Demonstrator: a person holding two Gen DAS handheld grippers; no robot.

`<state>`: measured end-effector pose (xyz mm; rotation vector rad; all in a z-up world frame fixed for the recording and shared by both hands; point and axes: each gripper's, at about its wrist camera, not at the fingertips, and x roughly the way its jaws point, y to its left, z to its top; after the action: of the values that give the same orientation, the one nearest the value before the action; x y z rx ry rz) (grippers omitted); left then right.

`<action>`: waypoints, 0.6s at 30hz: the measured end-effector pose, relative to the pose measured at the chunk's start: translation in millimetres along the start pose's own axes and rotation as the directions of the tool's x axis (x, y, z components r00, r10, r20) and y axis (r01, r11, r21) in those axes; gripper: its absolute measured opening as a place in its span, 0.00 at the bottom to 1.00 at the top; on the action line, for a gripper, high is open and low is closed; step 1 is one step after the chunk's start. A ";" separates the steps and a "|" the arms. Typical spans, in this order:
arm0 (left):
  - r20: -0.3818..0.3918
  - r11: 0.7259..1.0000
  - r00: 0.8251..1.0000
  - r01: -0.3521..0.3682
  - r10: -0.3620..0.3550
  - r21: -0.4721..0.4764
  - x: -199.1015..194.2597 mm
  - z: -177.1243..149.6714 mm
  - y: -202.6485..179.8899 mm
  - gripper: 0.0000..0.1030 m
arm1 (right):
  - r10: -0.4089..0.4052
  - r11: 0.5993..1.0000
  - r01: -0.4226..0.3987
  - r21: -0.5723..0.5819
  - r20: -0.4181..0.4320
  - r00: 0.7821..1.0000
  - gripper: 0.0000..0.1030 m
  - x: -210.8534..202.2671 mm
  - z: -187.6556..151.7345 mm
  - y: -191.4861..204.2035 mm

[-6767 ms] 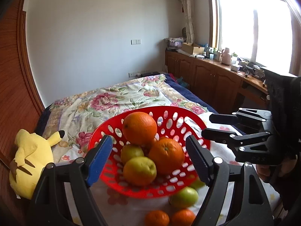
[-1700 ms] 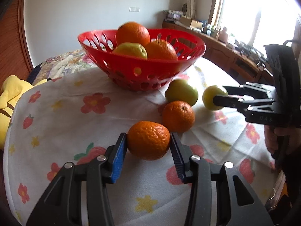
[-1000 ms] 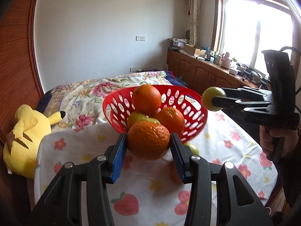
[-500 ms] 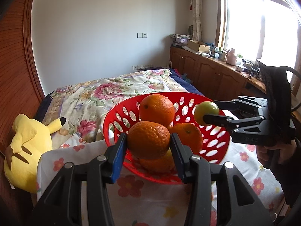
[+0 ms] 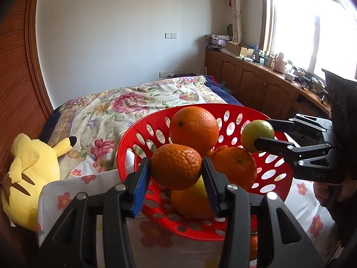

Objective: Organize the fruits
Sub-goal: 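Lift the mandarin and green apple with both tools and carry them over the basket, then lower the mandarin and green apple into the basket and open both tools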

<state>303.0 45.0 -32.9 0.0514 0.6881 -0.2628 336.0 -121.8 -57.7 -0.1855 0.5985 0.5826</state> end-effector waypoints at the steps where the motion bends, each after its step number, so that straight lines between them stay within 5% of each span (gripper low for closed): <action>1: -0.001 1.000 1.000 -0.001 0.001 0.001 1.1 0.0 -0.2 0.43 | 0.001 1.000 -0.001 0.001 0.002 1.000 0.52 0.0 -0.4 -0.4; 18: -0.008 0.999 0.999 -0.036 0.036 0.007 9.7 1.2 -7.0 0.47 | 0.001 1.000 -0.001 0.018 0.019 1.000 0.52 -2.9 -0.2 -3.5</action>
<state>309.1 36.0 -37.8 0.0714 0.6939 -0.2307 335.9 -126.1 -56.2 -0.1627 0.5850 0.5795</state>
